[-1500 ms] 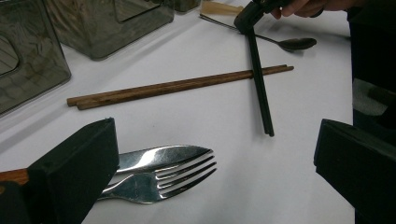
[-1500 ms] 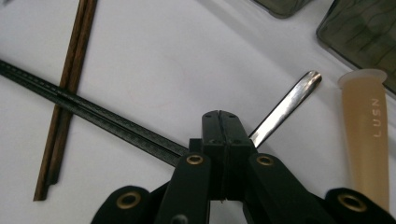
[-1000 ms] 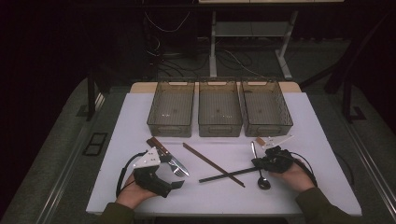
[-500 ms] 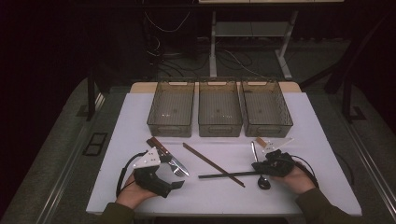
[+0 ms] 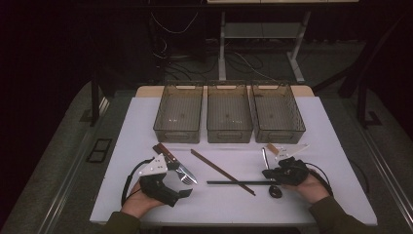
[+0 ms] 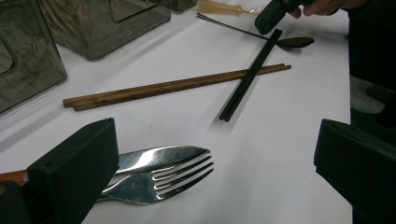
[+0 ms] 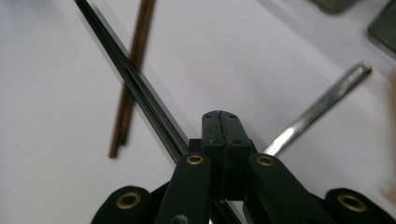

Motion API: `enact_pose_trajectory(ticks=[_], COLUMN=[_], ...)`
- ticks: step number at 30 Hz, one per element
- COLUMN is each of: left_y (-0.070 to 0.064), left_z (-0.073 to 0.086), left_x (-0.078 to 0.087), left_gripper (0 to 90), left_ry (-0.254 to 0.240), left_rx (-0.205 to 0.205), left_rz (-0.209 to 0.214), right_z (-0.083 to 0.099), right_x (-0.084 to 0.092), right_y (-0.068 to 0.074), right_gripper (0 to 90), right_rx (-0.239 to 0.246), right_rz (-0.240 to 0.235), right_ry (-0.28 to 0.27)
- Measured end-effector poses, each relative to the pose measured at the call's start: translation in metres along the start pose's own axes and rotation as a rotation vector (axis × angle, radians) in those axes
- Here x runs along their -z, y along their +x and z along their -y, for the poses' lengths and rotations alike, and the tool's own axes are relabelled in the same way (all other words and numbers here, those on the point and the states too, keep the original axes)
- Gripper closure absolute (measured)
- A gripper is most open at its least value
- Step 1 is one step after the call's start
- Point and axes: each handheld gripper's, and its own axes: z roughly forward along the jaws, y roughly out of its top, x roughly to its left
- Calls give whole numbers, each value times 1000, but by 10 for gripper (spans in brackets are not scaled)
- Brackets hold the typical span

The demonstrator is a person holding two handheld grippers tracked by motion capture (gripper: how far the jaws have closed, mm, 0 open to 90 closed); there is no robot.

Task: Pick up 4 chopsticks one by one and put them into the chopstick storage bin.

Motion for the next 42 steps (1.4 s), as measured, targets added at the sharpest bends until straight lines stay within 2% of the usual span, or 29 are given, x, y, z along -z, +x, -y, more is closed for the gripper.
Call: enact_pose_trajectory(ticks=[4, 5, 14, 31, 34, 35, 37, 41, 42], left_y=[0, 0, 0, -1, -1, -1, -1, -1, -1], left_z=[0, 0, 0, 0, 0, 0, 0, 0, 0], left_x=[0, 0, -1, -2, -1, -1, -2, -1, -1], left_gripper=[0, 0, 0, 0, 0, 0, 0, 0, 0], left_ry=[3, 3, -1, 5, 4, 4, 5, 3, 3], left_rx=[-5, -4, -2, -4, -4, -5, -6, -5, -4], left_rz=[1, 0, 4, 4, 5, 6, 7, 7, 7], right_z=[-10, -17, -36, -48, -49, -50, -51, -52, -54], right_x=[-3, -8, -32, -61, -64, -67, -68, -72, -73], right_y=[12, 20, 44, 68, 70, 69, 69, 71, 69], right_gripper=[898, 898, 898, 898, 898, 899, 899, 899, 899], right_rx=[24, 43, 101, 158, 159, 180, 184, 172, 192], right_rz=[-52, -80, -148, -181, -187, -181, -180, -184, -175], right_ry=[-37, -42, -32, 19, 20, 24, 28, 24, 22])
